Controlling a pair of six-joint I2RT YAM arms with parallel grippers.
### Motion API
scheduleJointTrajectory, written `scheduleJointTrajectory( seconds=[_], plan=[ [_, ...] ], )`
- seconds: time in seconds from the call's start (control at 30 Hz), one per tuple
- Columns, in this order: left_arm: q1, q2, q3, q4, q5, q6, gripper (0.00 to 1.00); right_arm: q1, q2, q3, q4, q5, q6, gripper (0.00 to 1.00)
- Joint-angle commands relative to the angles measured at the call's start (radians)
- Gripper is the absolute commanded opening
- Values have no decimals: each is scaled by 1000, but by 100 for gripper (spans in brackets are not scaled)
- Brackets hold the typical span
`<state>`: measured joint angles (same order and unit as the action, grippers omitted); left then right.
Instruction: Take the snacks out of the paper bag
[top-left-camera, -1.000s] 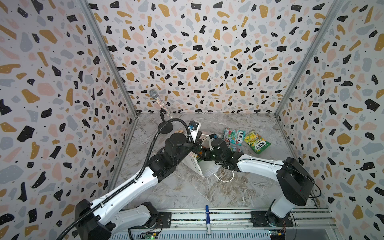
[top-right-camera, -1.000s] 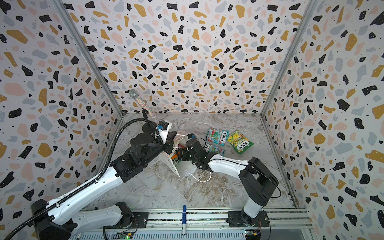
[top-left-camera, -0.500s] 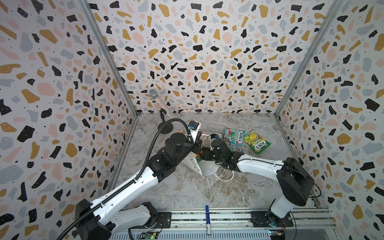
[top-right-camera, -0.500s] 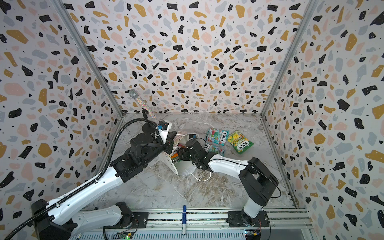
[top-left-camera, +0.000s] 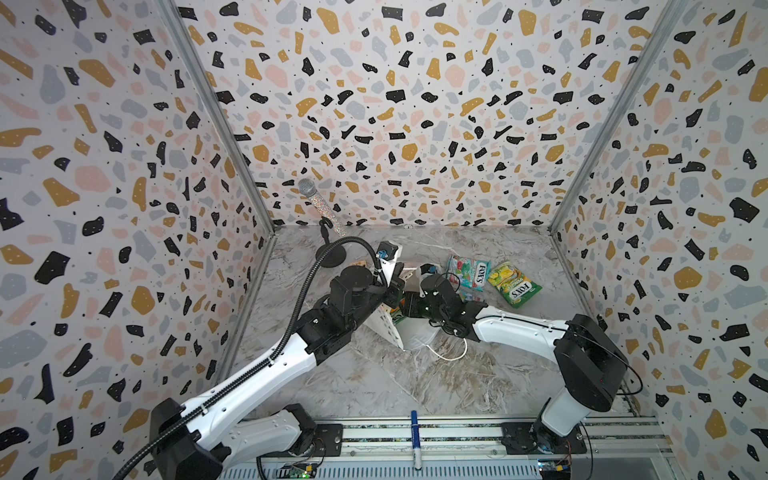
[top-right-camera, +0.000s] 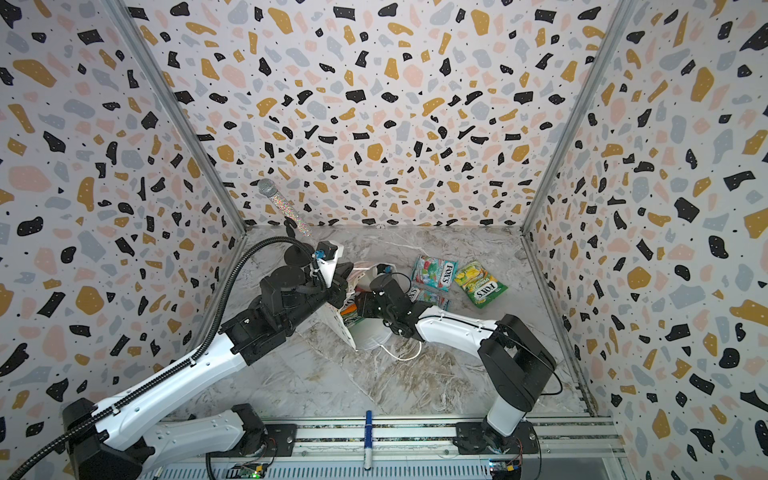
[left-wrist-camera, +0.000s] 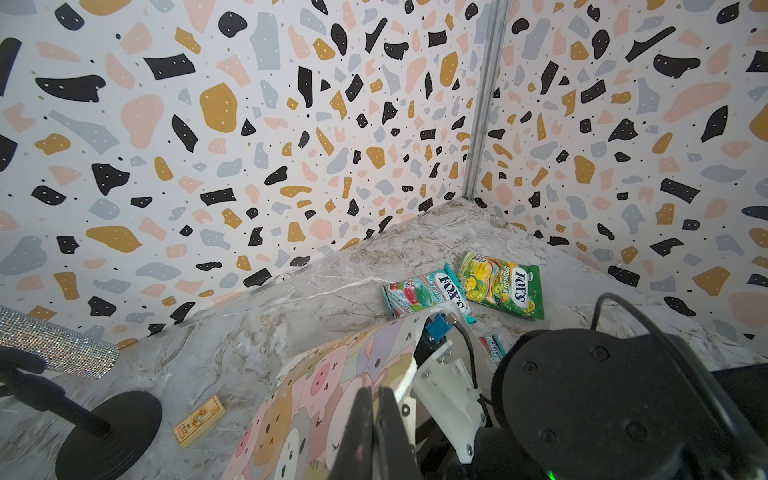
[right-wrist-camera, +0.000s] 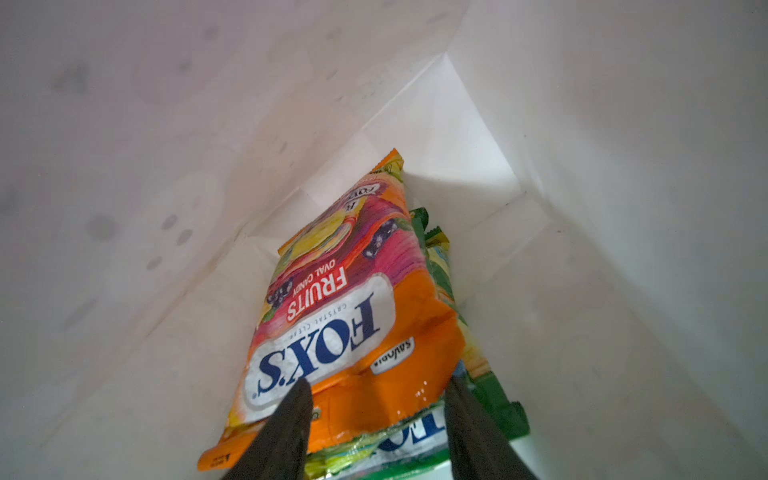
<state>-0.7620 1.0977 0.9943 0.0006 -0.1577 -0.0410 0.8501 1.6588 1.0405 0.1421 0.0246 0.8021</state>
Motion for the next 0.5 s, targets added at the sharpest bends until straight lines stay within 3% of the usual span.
scheduleJointTrajectory(
  seconds=[0.0, 0.27, 0.47],
  plan=[
    [2, -21, 1, 40, 0, -2, 0, 1, 0, 38, -30, 39, -21, 53],
    [1, -23, 1, 40, 1, -3, 0, -1, 46, 80, -25, -11, -33, 52],
    [1, -22, 1, 39, 0, -3, 0, 0, 47, 84, -2, -25, -32, 46]
  ],
)
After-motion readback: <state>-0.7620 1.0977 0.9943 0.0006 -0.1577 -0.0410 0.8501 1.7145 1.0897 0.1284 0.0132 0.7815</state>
